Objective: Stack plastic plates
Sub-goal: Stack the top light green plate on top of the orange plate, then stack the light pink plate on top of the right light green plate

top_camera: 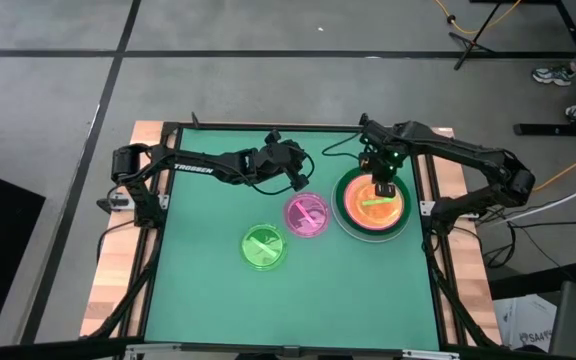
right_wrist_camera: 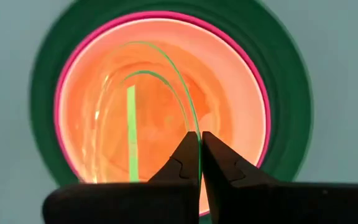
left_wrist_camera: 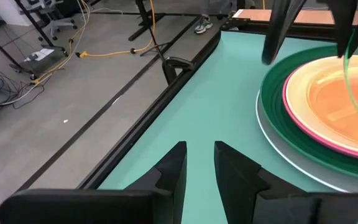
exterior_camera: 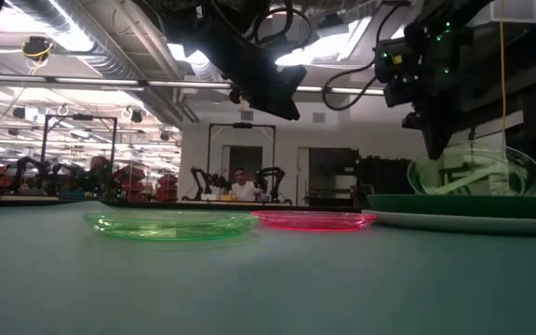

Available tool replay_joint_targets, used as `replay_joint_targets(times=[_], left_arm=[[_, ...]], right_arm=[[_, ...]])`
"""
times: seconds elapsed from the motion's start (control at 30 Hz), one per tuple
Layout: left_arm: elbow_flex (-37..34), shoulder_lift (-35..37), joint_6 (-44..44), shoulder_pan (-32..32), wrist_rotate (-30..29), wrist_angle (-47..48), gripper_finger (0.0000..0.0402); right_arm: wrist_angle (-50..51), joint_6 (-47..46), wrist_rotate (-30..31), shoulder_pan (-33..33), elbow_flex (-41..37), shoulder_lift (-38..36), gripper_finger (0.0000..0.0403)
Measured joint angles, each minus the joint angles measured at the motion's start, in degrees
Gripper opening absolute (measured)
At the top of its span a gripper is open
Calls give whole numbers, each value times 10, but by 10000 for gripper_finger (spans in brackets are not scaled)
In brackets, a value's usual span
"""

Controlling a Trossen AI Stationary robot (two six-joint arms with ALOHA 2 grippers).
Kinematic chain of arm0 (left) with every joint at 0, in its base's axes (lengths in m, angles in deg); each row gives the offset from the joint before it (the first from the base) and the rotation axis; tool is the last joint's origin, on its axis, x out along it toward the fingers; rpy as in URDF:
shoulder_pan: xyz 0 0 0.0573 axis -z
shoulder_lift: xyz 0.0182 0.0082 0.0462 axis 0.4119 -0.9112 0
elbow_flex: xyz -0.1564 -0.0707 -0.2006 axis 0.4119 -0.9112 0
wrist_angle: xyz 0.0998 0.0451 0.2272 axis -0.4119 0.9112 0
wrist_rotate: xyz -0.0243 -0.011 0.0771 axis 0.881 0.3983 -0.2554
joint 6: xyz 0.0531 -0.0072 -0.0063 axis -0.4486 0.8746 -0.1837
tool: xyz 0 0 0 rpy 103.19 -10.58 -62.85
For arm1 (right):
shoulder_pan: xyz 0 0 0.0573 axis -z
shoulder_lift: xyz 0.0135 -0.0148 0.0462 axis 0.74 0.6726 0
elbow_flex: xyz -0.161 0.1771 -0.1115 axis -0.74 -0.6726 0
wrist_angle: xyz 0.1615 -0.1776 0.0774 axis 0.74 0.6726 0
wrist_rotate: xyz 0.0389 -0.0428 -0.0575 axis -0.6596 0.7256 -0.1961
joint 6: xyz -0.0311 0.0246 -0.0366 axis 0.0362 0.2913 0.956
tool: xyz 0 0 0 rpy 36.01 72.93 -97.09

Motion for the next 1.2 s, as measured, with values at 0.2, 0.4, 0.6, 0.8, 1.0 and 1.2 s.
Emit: replay_joint_targets(times=[0.2, 0.4, 0.6, 0.8, 1.0, 1.2], left_arm=[[0, 0, 0, 0, 0, 0, 76], [0, 0, 0, 0, 0, 0, 76], [0, 0, 0, 0, 0, 0, 76], [0, 0, 0, 0, 0, 0, 76], [0, 0, 1, 0, 0, 0, 76], [0, 0, 1, 0, 0, 0, 76]], right_arm=[[-30, 0, 8, 0, -18, 0, 1], [-36, -2, 31, 0, -26, 0, 1], [-36, -2, 34, 0, -26, 0, 1], [-37, -3, 34, 0, -26, 0, 37], [-38, -4, 45, 0, -26, 0, 76], [-38, -4, 69, 0, -26, 0, 80]])
